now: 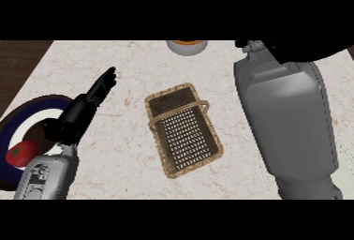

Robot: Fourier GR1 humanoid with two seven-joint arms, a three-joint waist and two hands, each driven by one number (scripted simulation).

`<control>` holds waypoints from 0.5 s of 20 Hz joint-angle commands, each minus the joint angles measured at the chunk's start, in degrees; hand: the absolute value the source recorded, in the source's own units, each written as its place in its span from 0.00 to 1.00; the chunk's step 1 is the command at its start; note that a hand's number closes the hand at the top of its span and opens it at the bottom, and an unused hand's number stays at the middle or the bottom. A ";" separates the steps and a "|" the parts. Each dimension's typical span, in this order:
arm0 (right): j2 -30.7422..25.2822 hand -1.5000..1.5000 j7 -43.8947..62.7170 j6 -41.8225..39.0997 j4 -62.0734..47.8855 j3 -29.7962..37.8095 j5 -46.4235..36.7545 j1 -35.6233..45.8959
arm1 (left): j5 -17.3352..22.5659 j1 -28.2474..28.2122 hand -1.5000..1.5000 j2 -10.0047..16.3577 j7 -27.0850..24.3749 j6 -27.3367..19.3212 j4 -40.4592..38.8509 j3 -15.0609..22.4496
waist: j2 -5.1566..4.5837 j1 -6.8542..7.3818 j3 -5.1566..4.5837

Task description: Pick the eggplant from the placemat and place it in the basket

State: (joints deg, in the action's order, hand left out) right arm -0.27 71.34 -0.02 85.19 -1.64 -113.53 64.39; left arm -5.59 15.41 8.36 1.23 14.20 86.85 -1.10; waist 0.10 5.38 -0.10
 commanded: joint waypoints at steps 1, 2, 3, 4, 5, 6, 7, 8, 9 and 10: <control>0.25 0.00 13.87 -2.51 2.72 -3.69 0.66 0.18 | -0.95 0.57 0.50 -0.37 -0.60 -0.92 -1.06 0.14 | -0.27 -0.60 -0.02; 0.26 0.00 13.87 -2.65 2.85 -3.17 -0.03 0.53 | 0.14 0.39 0.50 0.09 0.52 -0.41 0.40 -0.57 | -0.15 0.01 0.00; 0.26 0.00 13.87 -1.16 3.06 -4.21 -0.19 -0.59 | 0.06 -0.37 0.50 -1.28 -0.80 -0.69 -0.60 0.26 | -0.45 0.12 -0.03; 0.26 0.00 13.88 -1.23 4.26 -5.28 -0.43 -0.22 | -0.67 -0.46 0.50 -1.01 -0.15 -0.89 0.69 0.74 | -0.21 0.06 0.01; 0.26 0.00 13.88 0.30 5.42 -5.31 -0.74 0.46 | 0.72 -0.27 0.50 0.65 -0.58 0.44 -0.61 -1.13 | -0.39 0.20 -0.02; 0.26 0.00 13.88 0.82 7.29 -5.00 -1.09 0.71 | 0.46 0.33 0.50 -0.54 -0.81 -0.27 -0.53 -0.43 | -0.34 0.01 0.00; 0.26 0.00 13.88 -0.36 9.39 -5.48 -1.19 1.25 | -0.21 -0.21 0.50 -0.83 -0.41 -0.76 -0.23 0.07 | -0.04 -0.49 0.02; 0.26 0.00 13.88 -0.24 9.44 -4.89 -1.37 1.47 | -0.45 0.37 0.50 -0.53 -0.44 -0.40 -1.25 0.19 | -0.36 -0.10 0.00; 0.26 0.00 13.88 0.28 10.08 -3.63 -3.13 2.70 | 0.15 -0.61 0.50 0.16 0.14 0.06 0.49 -0.30 | -0.09 0.29 0.02; 0.26 0.00 13.88 -0.36 13.28 -3.82 -3.56 2.12 | -0.28 -0.32 0.50 -0.68 0.09 -0.72 -0.07 0.07 | 0.08 -0.27 0.05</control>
State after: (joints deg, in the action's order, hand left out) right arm -0.20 71.45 -0.49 94.41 -4.82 -115.52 64.59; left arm -5.67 15.27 7.97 1.03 13.83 86.64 -1.19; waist -0.04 5.32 -0.09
